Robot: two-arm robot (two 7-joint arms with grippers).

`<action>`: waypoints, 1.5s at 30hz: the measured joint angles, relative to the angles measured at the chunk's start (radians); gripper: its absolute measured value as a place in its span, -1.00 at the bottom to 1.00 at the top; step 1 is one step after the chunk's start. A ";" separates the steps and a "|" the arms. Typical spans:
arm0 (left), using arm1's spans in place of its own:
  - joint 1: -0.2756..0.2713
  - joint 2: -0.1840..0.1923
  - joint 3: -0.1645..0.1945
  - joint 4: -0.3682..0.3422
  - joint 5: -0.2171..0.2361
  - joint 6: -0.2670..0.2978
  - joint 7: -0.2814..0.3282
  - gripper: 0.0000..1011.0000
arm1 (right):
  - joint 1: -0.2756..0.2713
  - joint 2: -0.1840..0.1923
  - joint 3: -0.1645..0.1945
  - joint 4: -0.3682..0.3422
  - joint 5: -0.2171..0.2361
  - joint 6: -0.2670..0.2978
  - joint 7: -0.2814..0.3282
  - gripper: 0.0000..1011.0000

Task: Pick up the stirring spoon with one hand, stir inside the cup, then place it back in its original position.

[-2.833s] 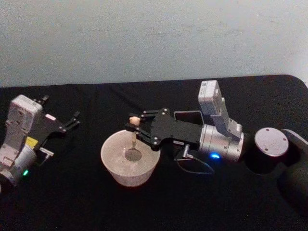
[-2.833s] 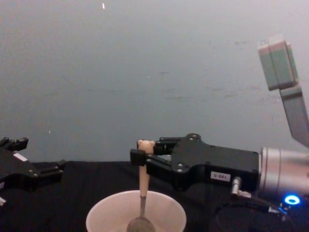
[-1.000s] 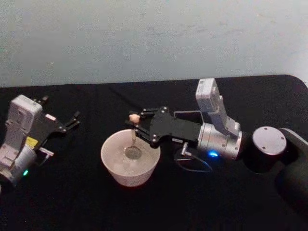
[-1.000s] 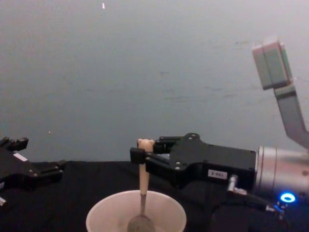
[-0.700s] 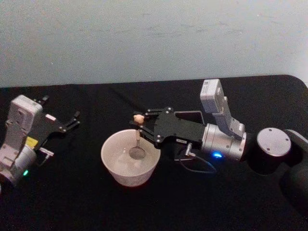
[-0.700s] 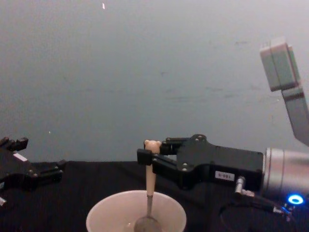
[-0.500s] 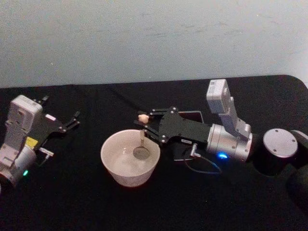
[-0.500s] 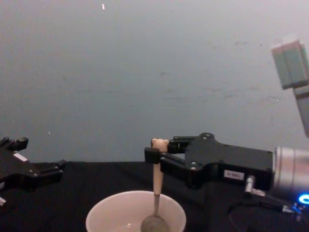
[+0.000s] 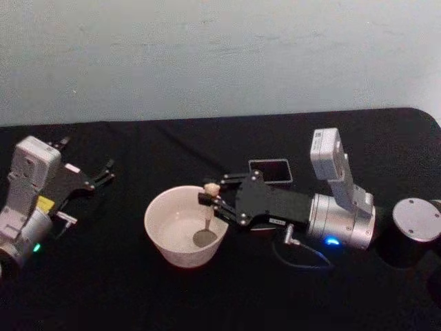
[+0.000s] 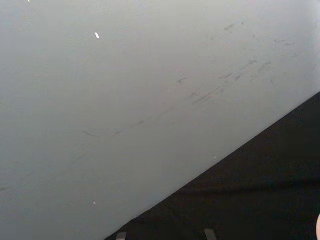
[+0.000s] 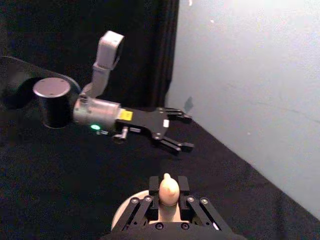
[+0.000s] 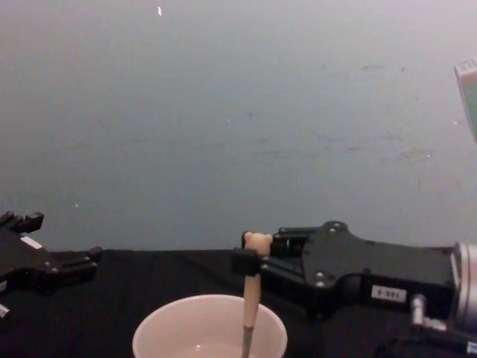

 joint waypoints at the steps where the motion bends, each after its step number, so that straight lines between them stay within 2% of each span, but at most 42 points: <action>1: 0.000 0.000 0.000 0.000 0.000 0.000 0.000 0.98 | -0.002 0.001 -0.002 -0.004 0.001 0.001 0.002 -0.58; 8: 0.000 0.000 0.000 0.000 0.000 0.000 0.000 0.98 | 0.004 -0.016 -0.023 -0.008 0.007 0.001 0.014 -0.58; 17: 0.000 0.000 0.000 0.000 0.000 0.000 0.000 0.98 | 0.065 -0.081 -0.054 0.080 -0.009 -0.021 0.023 -0.58; 25: 0.000 0.000 0.000 0.000 0.000 0.000 0.000 0.98 | 0.112 -0.119 -0.049 0.158 -0.030 -0.049 0.001 -0.58; 37: 0.000 0.000 0.000 0.000 0.000 0.000 0.000 0.98 | 0.120 -0.120 -0.018 0.181 -0.040 -0.056 -0.024 -0.58; 45: 0.000 0.000 0.000 0.000 0.000 0.000 0.000 0.98 | 0.099 -0.097 -0.003 0.151 -0.040 -0.049 -0.027 -0.58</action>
